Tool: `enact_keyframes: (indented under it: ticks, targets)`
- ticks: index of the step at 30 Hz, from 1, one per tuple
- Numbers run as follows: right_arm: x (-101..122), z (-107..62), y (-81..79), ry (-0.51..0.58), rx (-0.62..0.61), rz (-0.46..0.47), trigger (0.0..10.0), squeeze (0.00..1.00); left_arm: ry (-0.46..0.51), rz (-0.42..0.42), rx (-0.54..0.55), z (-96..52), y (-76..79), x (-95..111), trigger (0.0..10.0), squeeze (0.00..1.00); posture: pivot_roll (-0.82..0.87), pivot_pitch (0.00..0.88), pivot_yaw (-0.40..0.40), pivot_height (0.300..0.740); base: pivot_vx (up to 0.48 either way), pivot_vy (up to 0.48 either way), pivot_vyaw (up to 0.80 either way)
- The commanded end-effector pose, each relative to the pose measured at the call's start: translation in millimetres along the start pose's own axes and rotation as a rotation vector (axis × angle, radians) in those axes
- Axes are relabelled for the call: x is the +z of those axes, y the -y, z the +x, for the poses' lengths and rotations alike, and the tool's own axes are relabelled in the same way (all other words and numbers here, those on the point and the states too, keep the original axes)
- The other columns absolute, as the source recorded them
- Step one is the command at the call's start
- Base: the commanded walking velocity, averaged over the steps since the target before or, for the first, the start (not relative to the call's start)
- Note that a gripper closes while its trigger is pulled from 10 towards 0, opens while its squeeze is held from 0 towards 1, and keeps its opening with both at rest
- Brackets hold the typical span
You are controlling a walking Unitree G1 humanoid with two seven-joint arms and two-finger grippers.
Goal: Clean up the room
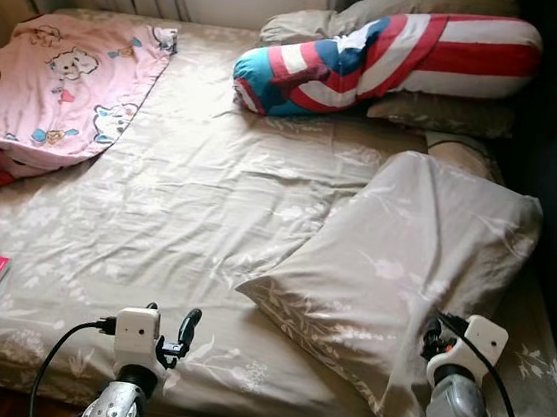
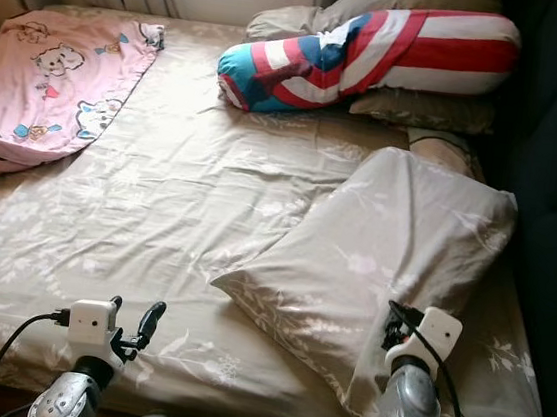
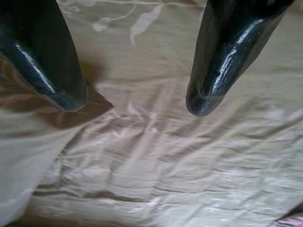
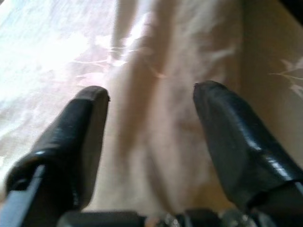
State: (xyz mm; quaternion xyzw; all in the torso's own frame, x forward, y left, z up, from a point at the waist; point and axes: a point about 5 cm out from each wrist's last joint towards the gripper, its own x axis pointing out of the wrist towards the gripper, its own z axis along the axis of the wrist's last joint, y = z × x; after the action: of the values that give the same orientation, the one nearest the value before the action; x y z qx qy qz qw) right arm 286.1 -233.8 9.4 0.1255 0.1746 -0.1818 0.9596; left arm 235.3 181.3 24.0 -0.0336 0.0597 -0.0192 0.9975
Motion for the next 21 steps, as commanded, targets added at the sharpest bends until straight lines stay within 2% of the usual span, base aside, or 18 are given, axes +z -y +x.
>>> enact_keyframes:
  ticks: [1,6,10,13,17,21]
  targets:
    - [-6.1,0.5,3.2,-0.061,-0.028,0.033,10.0,1.00,-0.012,0.005,0.008,-4.3,-5.5,-0.6,10.0,0.00,-0.07,0.172,0.047,0.681,0.000,0.000,0.00]
    - [-9.3,1.7,1.5,-0.110,-0.007,0.045,10.0,1.00,-0.015,0.014,0.002,-6.2,-7.8,0.4,10.0,0.00,-0.06,0.178,0.054,0.681,0.000,0.000,0.00]
    - [-15.7,-0.9,6.5,-0.132,-0.052,0.030,10.0,1.00,-0.018,0.018,0.000,-7.6,-10.1,1.1,10.0,0.00,-0.07,0.182,0.060,0.681,0.000,0.000,0.00]
    - [-20.0,-4.3,13.2,-0.124,-0.095,0.045,10.0,1.00,-0.024,0.020,-0.005,-8.5,-10.4,1.2,10.0,0.00,-0.07,0.185,0.067,0.681,0.000,0.000,0.00]
    - [-19.5,-9.8,22.0,-0.046,-0.138,0.045,10.0,1.00,-0.029,0.025,-0.010,-8.8,-10.5,0.8,10.0,0.00,-0.07,0.185,0.070,0.681,0.000,0.000,0.00]
    - [-24.7,-14.7,25.8,-0.042,-0.153,0.044,10.0,1.00,-0.031,0.027,-0.013,-8.8,-10.5,0.8,10.0,0.00,-0.07,0.185,0.070,0.681,0.000,0.000,0.00]
